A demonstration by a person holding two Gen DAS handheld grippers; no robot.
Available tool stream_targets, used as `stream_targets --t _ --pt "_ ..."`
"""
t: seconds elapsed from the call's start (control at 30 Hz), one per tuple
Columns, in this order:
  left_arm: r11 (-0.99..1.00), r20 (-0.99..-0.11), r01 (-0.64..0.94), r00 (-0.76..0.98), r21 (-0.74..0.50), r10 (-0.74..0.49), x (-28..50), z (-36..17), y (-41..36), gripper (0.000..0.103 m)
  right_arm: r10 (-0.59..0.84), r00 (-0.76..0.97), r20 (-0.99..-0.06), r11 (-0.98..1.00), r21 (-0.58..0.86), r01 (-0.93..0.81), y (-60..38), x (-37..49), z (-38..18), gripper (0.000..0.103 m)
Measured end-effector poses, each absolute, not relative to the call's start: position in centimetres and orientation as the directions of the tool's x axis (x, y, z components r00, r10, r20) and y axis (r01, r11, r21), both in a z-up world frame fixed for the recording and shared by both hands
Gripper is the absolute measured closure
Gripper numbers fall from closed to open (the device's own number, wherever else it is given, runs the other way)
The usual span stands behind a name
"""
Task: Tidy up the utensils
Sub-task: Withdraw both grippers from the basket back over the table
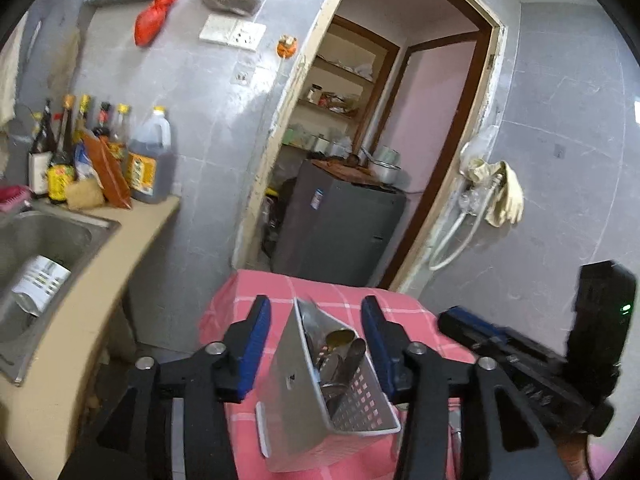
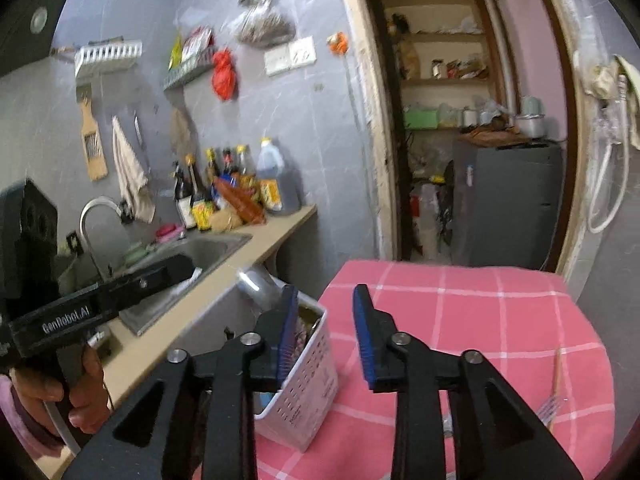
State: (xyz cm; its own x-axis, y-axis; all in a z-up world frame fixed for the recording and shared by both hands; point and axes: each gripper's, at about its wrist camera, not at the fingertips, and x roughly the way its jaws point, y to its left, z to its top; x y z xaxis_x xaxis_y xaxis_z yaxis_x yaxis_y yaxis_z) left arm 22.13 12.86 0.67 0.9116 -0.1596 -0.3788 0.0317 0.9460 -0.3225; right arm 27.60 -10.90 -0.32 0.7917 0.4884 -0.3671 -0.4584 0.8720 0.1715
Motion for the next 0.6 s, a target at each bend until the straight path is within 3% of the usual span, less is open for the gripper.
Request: stream_targets --t 0.03,0.07,0.13,0.23,0.43,0.6 --pt "0.952 -0.377 0.018 0.916 -0.307 -0.139 21.9 1.0 12.5 0.045 0.478 0.806 -0.349 0.878 0.175 -0.446 -11.6 27.3 0.2 0.056" --pt "0.956 -0.375 0.004 0.92 -0.293 -0.119 21.6 1.4 12.1 0.042 0.468 0.82 -0.33 0.884 0.179 -0.432 -12.4 26.9 0.5 0.052" --pt "0.961 -0.353 -0.013 0.931 -0.276 -0.089 20.8 2.5 11.0 0.025 0.448 0.844 -0.294 0.893 0.189 -0.408 -14.0 26.1 1.3 0.041" --pt "0.965 -0.319 -0.023 0.946 -0.259 -0.064 19.9 3.5 9.4 0.01 0.411 0.876 -0.251 0.909 0.191 -0.372 -16.3 25.0 2.3 0.024" --pt "0.969 -0.278 -0.015 0.959 -0.245 -0.056 18.5 4.1 5.8 0.0 0.337 0.922 -0.191 0.937 0.167 -0.308 -20.7 22.5 3.1 0.002" --pt "0.978 -0.284 0.009 0.956 -0.21 -0.07 17.9 3.1 2.2 0.0 0.282 0.943 -0.179 0.957 0.124 -0.262 -23.9 20.9 2.8 0.001"
